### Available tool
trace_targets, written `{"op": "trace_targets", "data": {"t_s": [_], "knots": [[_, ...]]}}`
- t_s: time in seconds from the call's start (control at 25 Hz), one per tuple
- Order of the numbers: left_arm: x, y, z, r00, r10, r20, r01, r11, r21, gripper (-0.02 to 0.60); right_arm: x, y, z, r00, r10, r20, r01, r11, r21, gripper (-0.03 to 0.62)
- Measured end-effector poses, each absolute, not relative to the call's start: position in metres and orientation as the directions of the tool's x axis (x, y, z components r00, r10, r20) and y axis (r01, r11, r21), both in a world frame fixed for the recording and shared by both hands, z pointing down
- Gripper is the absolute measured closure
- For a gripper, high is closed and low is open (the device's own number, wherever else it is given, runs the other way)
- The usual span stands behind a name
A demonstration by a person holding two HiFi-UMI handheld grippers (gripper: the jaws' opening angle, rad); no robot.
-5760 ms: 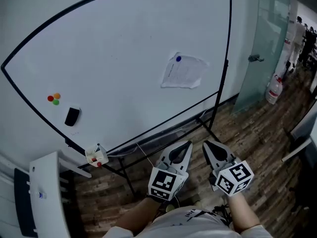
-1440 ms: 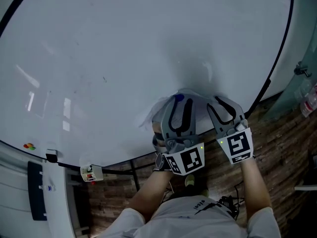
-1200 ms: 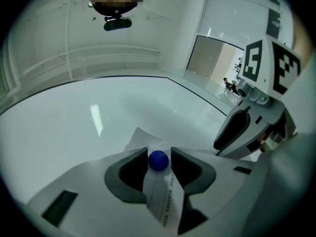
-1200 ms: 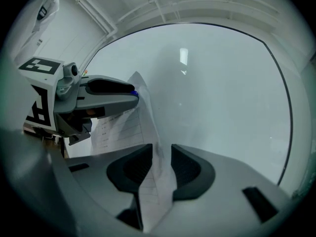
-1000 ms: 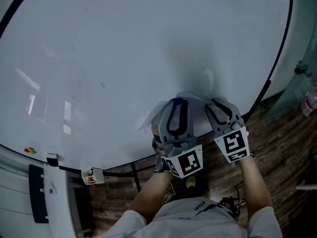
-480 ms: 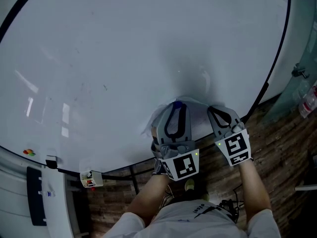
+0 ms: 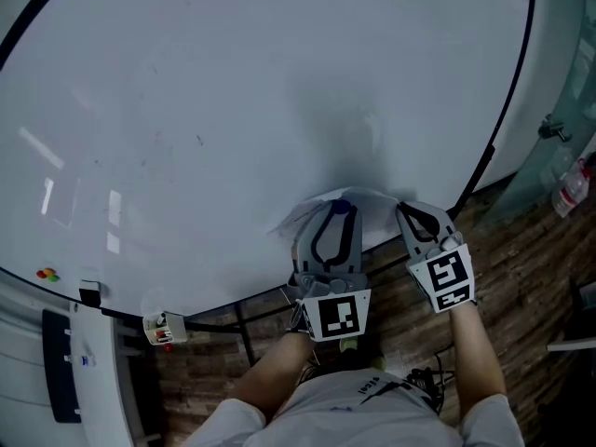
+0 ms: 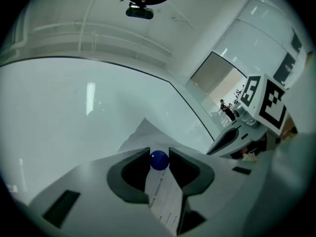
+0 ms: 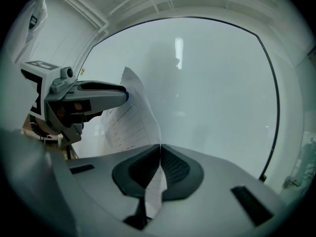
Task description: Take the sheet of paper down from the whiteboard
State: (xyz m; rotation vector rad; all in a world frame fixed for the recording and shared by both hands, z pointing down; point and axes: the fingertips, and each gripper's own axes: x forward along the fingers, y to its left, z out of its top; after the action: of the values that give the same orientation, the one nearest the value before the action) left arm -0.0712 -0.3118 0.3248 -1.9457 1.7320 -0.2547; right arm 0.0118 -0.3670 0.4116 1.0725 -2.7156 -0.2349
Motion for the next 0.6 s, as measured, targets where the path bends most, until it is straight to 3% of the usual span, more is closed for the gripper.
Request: {"op": "trace_targets", "data": {"t_s": [0.6], "knots": [[-0.022,-0.254,0.394,0.319,-0.947,-0.045,-0.914,-0.295,-0.278,0.454,0.084,-0.304,0.472,-0.627,-0.732,0.267,-0.72,0.675,0.159,0.576]]}}
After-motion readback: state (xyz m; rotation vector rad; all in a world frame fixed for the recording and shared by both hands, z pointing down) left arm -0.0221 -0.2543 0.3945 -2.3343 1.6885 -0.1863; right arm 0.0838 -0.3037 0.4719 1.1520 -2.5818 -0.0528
